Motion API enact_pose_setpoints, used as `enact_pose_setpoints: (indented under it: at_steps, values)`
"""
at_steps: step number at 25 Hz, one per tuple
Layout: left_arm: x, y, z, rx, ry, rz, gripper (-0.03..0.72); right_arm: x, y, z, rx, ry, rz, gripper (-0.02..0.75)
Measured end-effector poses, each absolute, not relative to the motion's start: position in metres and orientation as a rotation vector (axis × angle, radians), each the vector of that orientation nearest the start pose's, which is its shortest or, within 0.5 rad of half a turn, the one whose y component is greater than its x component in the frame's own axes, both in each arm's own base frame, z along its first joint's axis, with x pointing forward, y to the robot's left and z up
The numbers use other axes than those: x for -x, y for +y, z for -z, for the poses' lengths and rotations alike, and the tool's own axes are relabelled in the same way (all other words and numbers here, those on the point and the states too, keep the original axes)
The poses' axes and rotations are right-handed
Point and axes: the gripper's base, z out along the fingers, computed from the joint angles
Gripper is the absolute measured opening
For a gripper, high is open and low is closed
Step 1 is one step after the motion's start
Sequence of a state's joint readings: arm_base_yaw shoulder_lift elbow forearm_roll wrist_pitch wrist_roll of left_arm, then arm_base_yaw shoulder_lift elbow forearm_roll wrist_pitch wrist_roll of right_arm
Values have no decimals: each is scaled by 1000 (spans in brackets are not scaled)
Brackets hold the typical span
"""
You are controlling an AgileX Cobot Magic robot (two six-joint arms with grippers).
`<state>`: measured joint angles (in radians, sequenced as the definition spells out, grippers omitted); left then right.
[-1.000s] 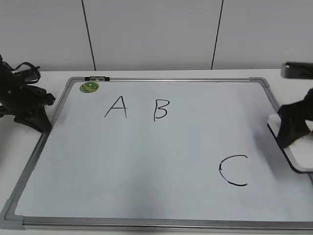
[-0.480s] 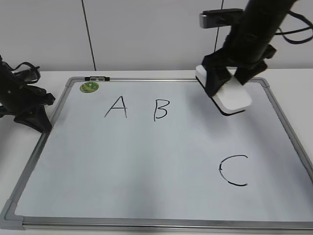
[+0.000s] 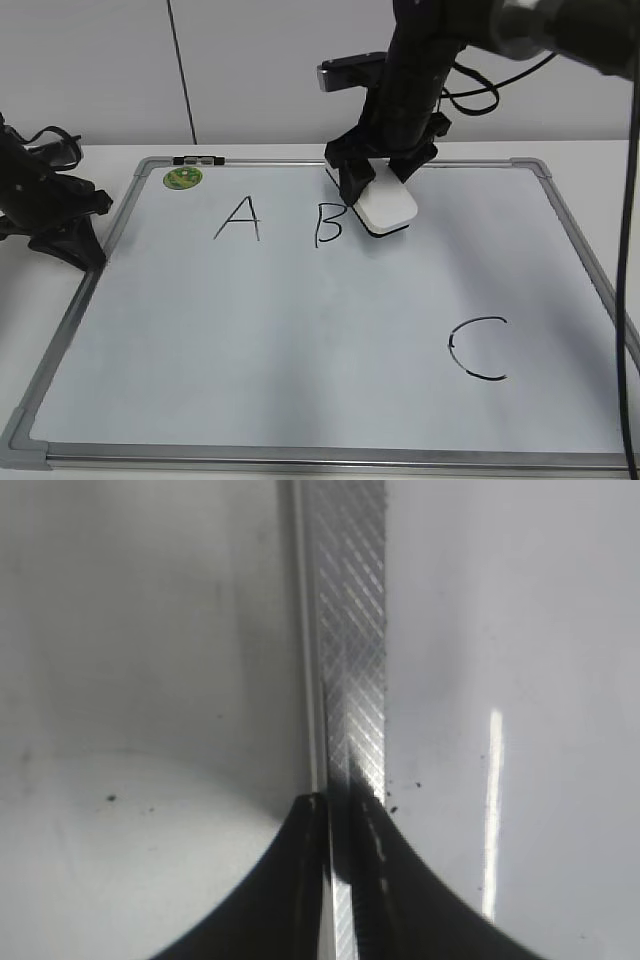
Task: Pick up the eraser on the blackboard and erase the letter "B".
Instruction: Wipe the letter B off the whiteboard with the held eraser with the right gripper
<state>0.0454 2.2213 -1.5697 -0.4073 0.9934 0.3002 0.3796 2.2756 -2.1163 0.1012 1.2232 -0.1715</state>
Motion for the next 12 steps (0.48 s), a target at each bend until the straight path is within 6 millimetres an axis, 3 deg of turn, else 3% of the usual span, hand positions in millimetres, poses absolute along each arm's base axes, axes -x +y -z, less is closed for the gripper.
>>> enact_pose_setpoints:
  at_steps: [5, 12]
  values:
    - [-431, -11, -123, -47, 3028, 517, 34, -467, 198, -196, 776, 2799, -148, 536]
    - [-431, -11, -123, -45, 3028, 518, 34, -479, 200, -175, 783, 2798, -103, 536]
